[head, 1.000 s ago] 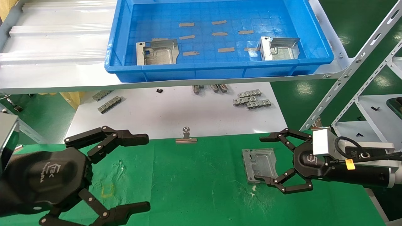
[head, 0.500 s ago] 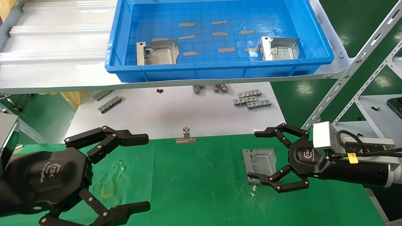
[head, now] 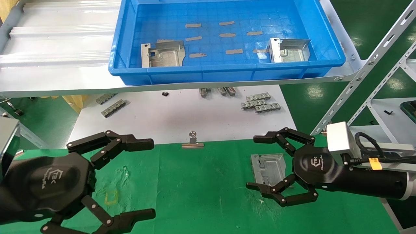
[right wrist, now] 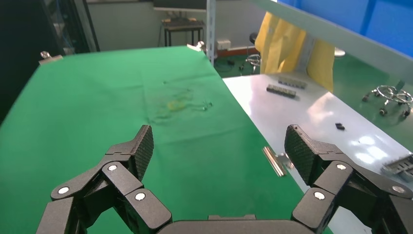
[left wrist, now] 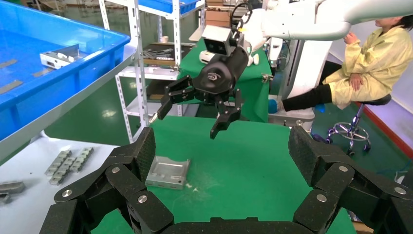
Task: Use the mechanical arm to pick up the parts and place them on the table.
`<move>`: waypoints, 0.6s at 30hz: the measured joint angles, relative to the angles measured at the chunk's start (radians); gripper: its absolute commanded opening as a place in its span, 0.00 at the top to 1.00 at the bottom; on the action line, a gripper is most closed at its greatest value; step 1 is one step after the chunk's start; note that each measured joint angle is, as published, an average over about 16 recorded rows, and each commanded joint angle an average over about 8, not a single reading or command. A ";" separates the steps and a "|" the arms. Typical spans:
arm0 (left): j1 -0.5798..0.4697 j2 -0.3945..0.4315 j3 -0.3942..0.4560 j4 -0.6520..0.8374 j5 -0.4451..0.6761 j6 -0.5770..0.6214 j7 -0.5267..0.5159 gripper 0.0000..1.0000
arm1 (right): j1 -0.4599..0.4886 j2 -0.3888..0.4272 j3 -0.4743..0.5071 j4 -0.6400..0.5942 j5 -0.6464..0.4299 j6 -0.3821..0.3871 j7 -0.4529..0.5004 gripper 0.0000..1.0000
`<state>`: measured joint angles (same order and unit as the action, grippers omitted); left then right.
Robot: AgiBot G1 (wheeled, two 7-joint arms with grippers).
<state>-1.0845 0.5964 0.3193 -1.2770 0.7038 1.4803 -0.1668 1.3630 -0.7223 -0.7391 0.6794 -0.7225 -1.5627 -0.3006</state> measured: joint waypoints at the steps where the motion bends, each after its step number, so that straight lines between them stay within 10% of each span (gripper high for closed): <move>1: 0.000 0.000 0.000 0.000 0.000 0.000 0.000 0.00 | -0.008 0.003 0.013 0.017 0.000 0.002 0.013 0.00; 18: 0.000 0.000 0.001 0.000 0.000 0.000 0.000 0.00 | -0.142 0.055 0.226 0.297 -0.004 0.033 0.240 0.00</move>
<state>-1.0846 0.5961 0.3198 -1.2770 0.7034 1.4801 -0.1665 1.2213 -0.6677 -0.5135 0.9764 -0.7265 -1.5298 -0.0609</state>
